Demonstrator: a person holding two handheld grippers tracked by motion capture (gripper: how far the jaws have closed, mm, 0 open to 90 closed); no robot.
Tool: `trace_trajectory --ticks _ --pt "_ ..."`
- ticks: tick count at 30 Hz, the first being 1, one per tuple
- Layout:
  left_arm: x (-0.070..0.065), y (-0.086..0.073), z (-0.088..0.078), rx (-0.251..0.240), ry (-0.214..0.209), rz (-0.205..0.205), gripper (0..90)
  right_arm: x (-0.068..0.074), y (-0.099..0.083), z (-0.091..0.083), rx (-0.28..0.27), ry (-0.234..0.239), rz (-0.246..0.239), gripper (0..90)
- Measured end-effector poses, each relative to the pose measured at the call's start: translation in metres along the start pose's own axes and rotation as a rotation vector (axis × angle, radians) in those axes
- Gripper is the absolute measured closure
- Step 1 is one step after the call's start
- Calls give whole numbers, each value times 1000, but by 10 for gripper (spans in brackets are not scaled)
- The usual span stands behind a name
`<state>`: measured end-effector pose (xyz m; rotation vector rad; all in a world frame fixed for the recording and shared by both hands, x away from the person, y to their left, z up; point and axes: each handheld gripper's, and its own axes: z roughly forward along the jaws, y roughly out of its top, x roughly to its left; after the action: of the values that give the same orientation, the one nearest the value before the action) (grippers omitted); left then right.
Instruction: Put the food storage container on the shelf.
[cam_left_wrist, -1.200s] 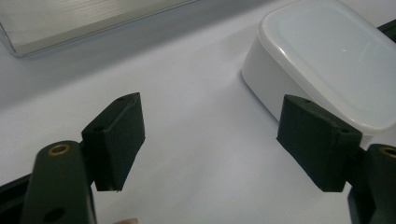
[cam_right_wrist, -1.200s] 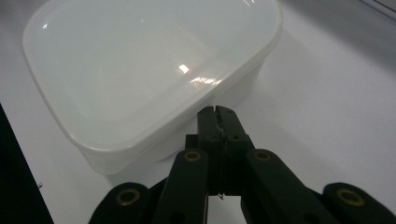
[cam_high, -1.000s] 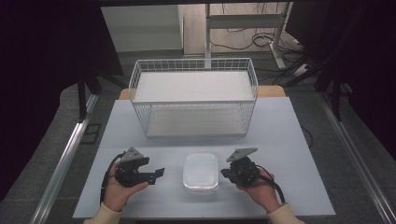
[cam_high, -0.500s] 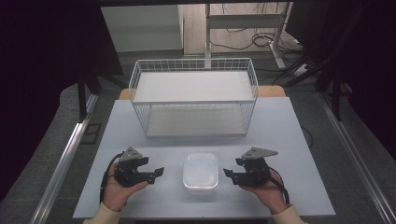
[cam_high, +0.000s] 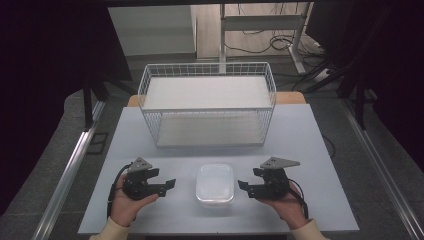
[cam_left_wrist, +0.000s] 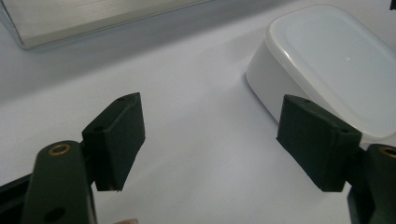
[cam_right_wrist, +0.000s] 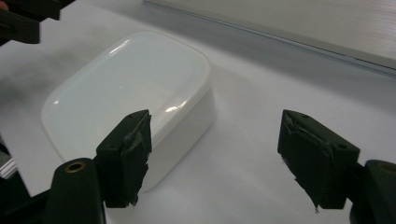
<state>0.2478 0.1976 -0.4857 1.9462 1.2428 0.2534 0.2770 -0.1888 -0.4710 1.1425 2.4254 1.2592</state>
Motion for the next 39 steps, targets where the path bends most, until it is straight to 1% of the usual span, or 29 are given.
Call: trace_trajectory --ticks 4,5,10,11,14,15,18,19,21,23,25,27,28,29,30,32,34,35,37,39 --pt "2 0 2 16 -4 -27 239 3 -1 2 2 16 -7 256" --pt "1 0 1 14 -20 -37 241 4 -1 3 5 22 -1 255" --pt "0 2 -1 1 -39 -46 242 6 0 3 2 23 10 253" --pt "0 3 0 0 -49 -55 242 6 1 2 -2 24 12 255" --pt "-1 5 2 4 -56 -65 242 7 3 2 -12 34 25 267" --pt "-3 8 3 4 -58 -73 244 8 7 3 -26 46 42 278" --pt "-7 13 3 7 -65 -76 244 9 11 6 -30 53 51 281" --pt "-10 19 5 6 -79 -80 244 10 15 11 -28 62 71 282" --pt "-12 22 6 5 -85 -86 244 11 17 13 -24 65 80 282" --pt "-14 27 9 5 -103 -100 247 12 20 18 -17 71 93 281" --pt "-17 32 13 5 -128 -111 247 11 22 21 -11 80 119 281" --pt "-20 35 17 9 -154 -119 247 10 21 22 -11 84 155 286" --pt "-22 35 20 10 -165 -121 247 10 21 22 -11 84 155 286" --pt "-25 34 27 22 -184 -124 247 10 17 23 -6 85 160 289" --pt "-25 34 27 22 -184 -124 247 10 17 23 -6 85 160 289" --pt "-27 32 34 47 -215 -135 247 9 13 23 -5 93 172 298" --pt "-27 30 40 67 -272 -182 264 7 8 23 -6 88 183 319" --pt "-27 30 41 75 -281 -185 264 7 8 23 -6 88 183 319" --pt "-28 30 44 81 -265 -178 265 7 5 25 3 89 198 331" --pt "-28 30 47 85 -273 -179 264 7 4 25 7 89 197 332"
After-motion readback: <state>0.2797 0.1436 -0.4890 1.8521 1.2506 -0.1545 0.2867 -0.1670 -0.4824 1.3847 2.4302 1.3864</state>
